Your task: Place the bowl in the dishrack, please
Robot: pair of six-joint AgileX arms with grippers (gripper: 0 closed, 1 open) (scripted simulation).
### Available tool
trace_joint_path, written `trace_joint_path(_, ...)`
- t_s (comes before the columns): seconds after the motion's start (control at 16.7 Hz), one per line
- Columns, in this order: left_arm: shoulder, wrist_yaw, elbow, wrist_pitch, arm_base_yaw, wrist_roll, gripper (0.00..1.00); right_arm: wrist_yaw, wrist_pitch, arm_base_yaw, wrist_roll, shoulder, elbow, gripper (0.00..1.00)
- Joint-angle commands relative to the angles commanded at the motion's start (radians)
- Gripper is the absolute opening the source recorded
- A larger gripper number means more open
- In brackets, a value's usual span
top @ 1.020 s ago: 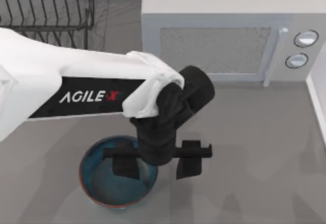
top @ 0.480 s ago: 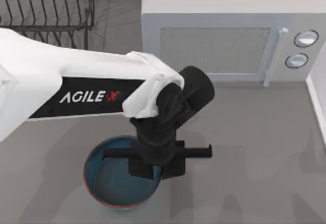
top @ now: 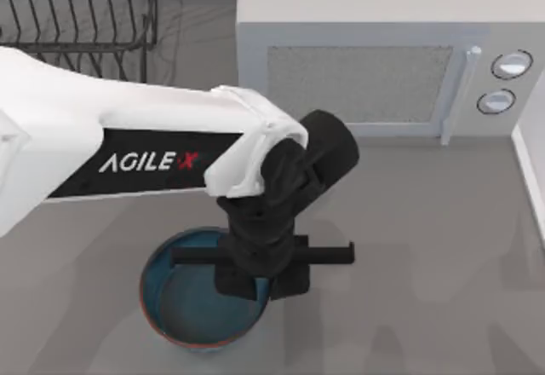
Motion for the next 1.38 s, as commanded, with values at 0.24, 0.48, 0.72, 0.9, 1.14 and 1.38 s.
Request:
trace_joint_path(0.24, 0.002, 0.0, 0.113, -0.114, -0.007, -0.007, 0.0, 0.0, 0.0, 0.0, 0.0, 0.0, 0.0, 1.0)
trace_joint_path(0.48, -0.007, 0.0, 0.365, -0.393, -0.011, -0.014, 0.0, 0.0, 0.0, 0.0, 0.0, 0.0, 0.0, 1.0)
trace_joint_path(0.72, -0.03, 0.0, 0.612, -0.671, -0.011, -0.013, 0.0, 0.0, 0.0, 0.0, 0.0, 0.0, 0.0, 1.0)
trace_joint_path(0.9, -0.054, 0.0, 0.713, -0.772, -0.008, -0.01, 0.0, 0.0, 0.0, 0.0, 0.0, 0.0, 0.0, 1.0)
trace_joint_path(1.14, -0.059, 0.0, 0.728, -0.787, -0.007, -0.008, 0.0, 0.0, 0.0, 0.0, 0.0, 0.0, 0.0, 1.0)
trace_joint_path(1.38, -0.081, 0.001, 0.716, -0.752, 0.026, 0.015, 0.0, 0.0, 0.0, 0.0, 0.0, 0.0, 0.0, 1.0)
